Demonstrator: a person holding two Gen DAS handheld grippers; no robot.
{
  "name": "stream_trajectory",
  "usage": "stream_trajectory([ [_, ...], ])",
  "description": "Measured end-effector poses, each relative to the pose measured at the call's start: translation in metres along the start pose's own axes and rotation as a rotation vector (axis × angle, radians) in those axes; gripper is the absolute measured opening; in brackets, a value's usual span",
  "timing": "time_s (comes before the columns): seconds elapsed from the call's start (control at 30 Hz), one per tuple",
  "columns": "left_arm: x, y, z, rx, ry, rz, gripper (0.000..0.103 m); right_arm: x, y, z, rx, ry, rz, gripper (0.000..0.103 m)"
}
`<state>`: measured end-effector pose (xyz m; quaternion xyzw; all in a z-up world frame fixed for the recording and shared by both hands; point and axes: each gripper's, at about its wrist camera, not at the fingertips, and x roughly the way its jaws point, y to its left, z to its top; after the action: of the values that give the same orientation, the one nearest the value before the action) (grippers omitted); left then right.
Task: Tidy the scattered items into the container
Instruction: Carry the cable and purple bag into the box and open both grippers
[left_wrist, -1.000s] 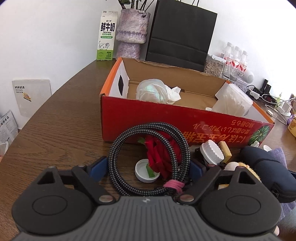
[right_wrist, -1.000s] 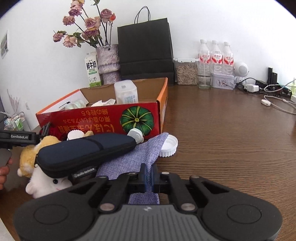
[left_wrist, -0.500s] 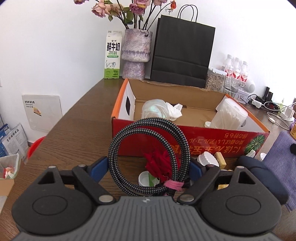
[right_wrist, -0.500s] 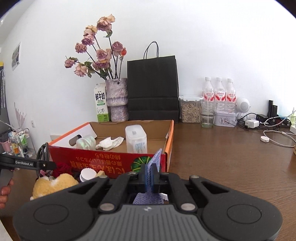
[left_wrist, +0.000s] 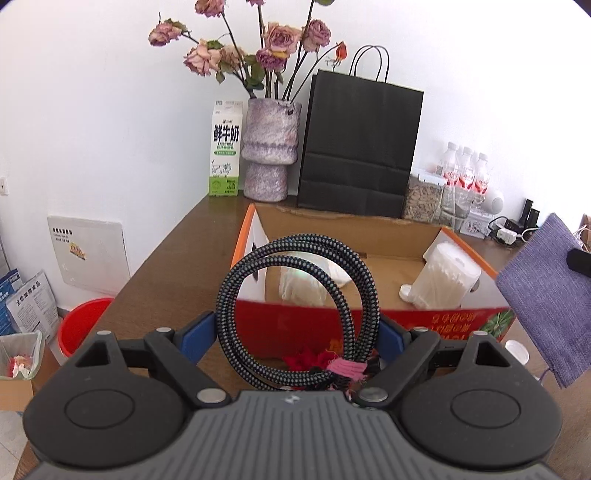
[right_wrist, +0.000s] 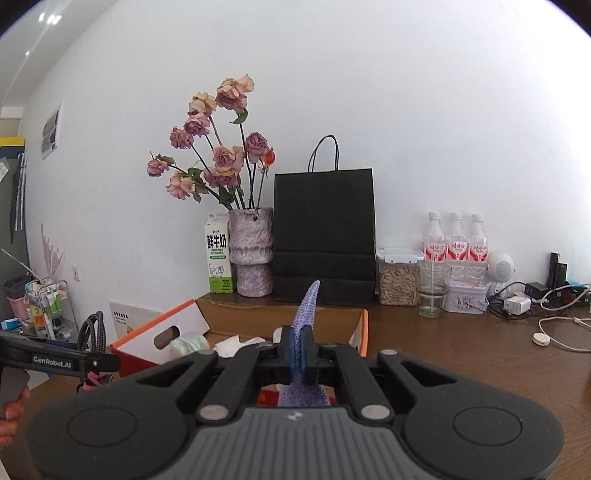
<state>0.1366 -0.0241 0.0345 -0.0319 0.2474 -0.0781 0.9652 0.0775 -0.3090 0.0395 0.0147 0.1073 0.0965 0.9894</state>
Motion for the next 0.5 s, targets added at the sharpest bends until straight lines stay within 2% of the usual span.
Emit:
stream_trajectory([
  [0.27, 0.011, -0.009, 0.04, -0.021, -0.083, -0.016, 0.089, 0.044, 0.021, 0.035, 0.018, -0.07, 0.052, 0.002],
  [0.5, 0.045, -0.015, 0.072, -0.073, -0.116, -0.017, 0.089, 0.102, 0.036, 0.047, 0.064, -0.084, 0.069, 0.002],
])
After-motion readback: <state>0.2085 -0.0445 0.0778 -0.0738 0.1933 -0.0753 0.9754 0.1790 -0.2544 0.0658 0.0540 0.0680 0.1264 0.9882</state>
